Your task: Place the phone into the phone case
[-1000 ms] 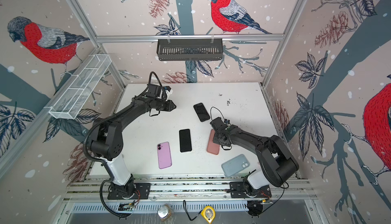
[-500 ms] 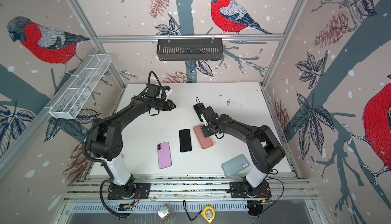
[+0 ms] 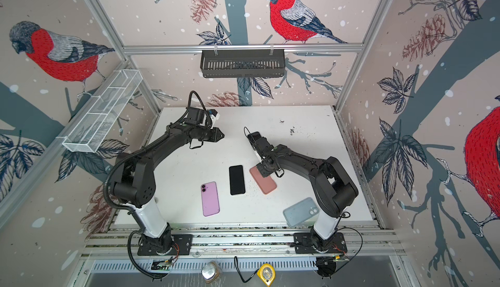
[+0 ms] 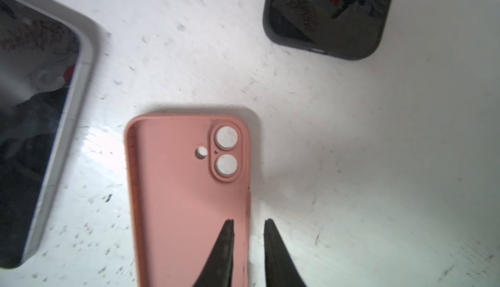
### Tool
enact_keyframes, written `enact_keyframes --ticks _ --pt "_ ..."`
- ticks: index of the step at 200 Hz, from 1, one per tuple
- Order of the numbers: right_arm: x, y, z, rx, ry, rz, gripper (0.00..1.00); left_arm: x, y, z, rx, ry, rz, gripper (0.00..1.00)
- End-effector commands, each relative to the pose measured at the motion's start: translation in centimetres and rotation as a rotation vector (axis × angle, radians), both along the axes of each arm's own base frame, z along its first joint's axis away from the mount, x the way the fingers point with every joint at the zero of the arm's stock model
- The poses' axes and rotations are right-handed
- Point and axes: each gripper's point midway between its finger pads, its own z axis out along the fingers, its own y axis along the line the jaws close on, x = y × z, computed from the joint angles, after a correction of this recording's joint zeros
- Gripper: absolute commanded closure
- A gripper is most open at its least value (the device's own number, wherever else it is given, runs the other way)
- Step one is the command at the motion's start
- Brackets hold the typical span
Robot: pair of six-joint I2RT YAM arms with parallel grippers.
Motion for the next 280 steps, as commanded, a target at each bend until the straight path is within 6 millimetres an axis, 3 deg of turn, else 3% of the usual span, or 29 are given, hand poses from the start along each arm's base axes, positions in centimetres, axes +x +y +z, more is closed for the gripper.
enact_keyframes --ticks 1,14,41,46,49,71,101,119,124,129,132,137,148,162,178,196,207,225,240,248,280 --pt "0.2 1.1 3.1 0.055 -0.096 -0.042 0.52 0.5 0.0 1.3 -0.017 -0.062 0.001 0.77" --pt "-0.1 2.2 5.2 0.119 -0.136 -0.059 0.38 0.4 0.3 1.8 -0.013 -0.08 0.009 0.77" --pt "-1.2 5.1 9.4 0.293 -0.177 -0.055 0.23 0.4 0.9 3.2 0.0 -0.145 0.034 0.78" --pt "-1.2 5.4 10.3 0.304 -0.191 -0.057 0.05 0.4 1.1 3.6 0.003 -0.165 0.041 0.78" --pt "-1.2 5.6 10.9 0.309 -0.204 -0.06 0.0 0.4 1.2 3.8 0.006 -0.176 0.047 0.78" --pt "-0.4 5.5 17.0 0.369 -0.355 -0.121 0.0 0.2 2.3 5.9 0.015 -0.268 0.094 0.77" --pt "0.0 4.3 25.8 0.616 -0.565 -0.175 0.0 -1.2 3.1 10.4 -0.024 -0.446 0.121 0.74" --pt "0.0 2.1 27.8 0.716 -0.605 -0.245 0.01 -3.1 3.4 13.7 -0.087 -0.615 0.115 0.61" --pt "0.3 1.2 27.8 0.733 -0.604 -0.288 0.01 -3.8 3.7 13.6 -0.096 -0.652 0.117 0.55" --pt "0.7 -0.2 27.6 0.746 -0.59 -0.367 0.01 -4.4 3.9 14.2 -0.116 -0.7 0.128 0.39" --pt "1.0 -1.1 27.2 0.753 -0.575 -0.424 0.01 -4.8 4.0 14.5 -0.125 -0.727 0.134 0.1" --pt "1.5 -2.7 26.6 0.772 -0.539 -0.508 0.01 -5.2 4.5 15.2 -0.136 -0.766 0.153 0.02" --pt "2.2 -5.6 24.4 0.809 -0.403 -0.694 0.0 -5.8 5.0 15.9 -0.141 -0.814 0.176 0.02" --pt "1.5 -9.1 20.8 0.773 -0.267 -0.932 0.01 -5.7 5.4 16.3 -0.124 -0.823 0.193 0.02" --pt "-0.3 -12.9 17.2 0.698 -0.154 -1.205 0.01 -5.2 5.5 16.0 -0.107 -0.803 0.202 0.02" --pt "-3.0 -15.1 13.6 0.658 -0.005 -1.42 0.0 -4.9 5.6 15.7 -0.098 -0.789 0.208 0.02" --pt "-4.2 -15.3 12.0 0.688 0.078 -1.5 0.01 -4.8 5.7 15.5 -0.091 -0.781 0.213 0.02" --pt "-5.7 -15.7 9.7 0.704 0.125 -1.591 0.1 -4.7 5.8 15.4 -0.08 -0.771 0.217 0.02" --pt "-6.5 -15.1 7.6 0.728 0.183 -1.604 0.39 -4.7 5.7 15.4 -0.079 -0.764 0.21 0.02" --pt "-6.9 -14.4 6.4 0.74 0.227 -1.602 0.48 -4.7 5.6 15.4 -0.079 -0.763 0.207 0.02" --pt "-8.5 -13.5 3.8 0.655 0.26 -1.598 0.44 -4.6 5.6 15.3 -0.074 -0.759 0.205 0.02"
